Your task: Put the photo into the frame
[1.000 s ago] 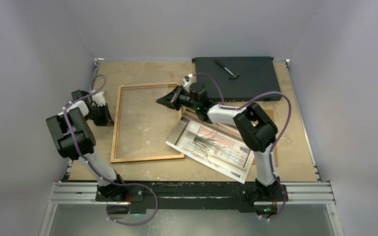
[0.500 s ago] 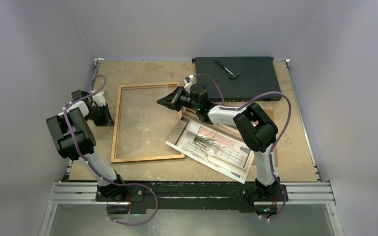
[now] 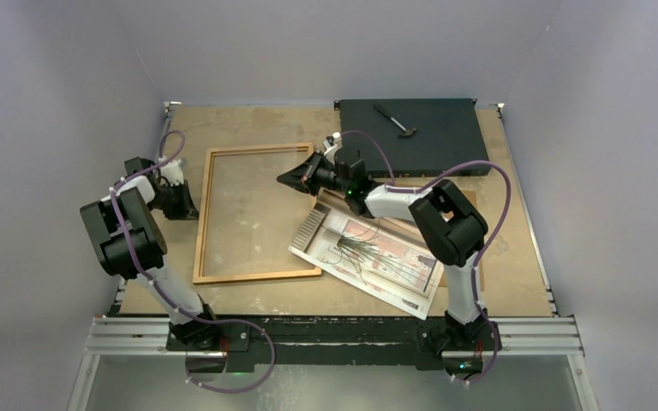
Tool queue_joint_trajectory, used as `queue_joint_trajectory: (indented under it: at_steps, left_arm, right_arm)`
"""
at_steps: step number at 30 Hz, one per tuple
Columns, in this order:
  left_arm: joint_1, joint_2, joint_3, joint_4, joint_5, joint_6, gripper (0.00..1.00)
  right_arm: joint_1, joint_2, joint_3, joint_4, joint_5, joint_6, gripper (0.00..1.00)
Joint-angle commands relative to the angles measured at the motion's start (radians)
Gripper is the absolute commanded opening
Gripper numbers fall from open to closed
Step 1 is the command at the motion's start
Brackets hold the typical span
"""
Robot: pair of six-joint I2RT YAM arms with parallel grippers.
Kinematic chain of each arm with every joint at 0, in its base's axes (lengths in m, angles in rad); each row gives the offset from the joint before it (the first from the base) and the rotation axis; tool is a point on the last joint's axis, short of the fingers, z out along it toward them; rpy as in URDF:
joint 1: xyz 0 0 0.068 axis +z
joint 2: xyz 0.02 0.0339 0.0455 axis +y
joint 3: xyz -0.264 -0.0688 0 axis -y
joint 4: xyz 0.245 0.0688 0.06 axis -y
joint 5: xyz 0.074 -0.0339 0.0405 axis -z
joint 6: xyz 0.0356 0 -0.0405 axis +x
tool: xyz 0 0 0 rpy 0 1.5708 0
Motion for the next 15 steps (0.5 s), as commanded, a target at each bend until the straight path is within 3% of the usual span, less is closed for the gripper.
queue_joint_trajectory:
  at_steps: [1, 15]
  left_arm:
    - [-0.005, -0.01, -0.019, -0.013, -0.005, -0.007, 0.0]
    - [-0.003, -0.013, -0.022, -0.016, -0.001, -0.004, 0.0]
  right_arm:
    - [0.001, -0.066, -0.001, 0.052, -0.008, 0.002, 0.0]
    - [0.006, -0.032, 0.036, 0.077, 0.007, 0.013, 0.0]
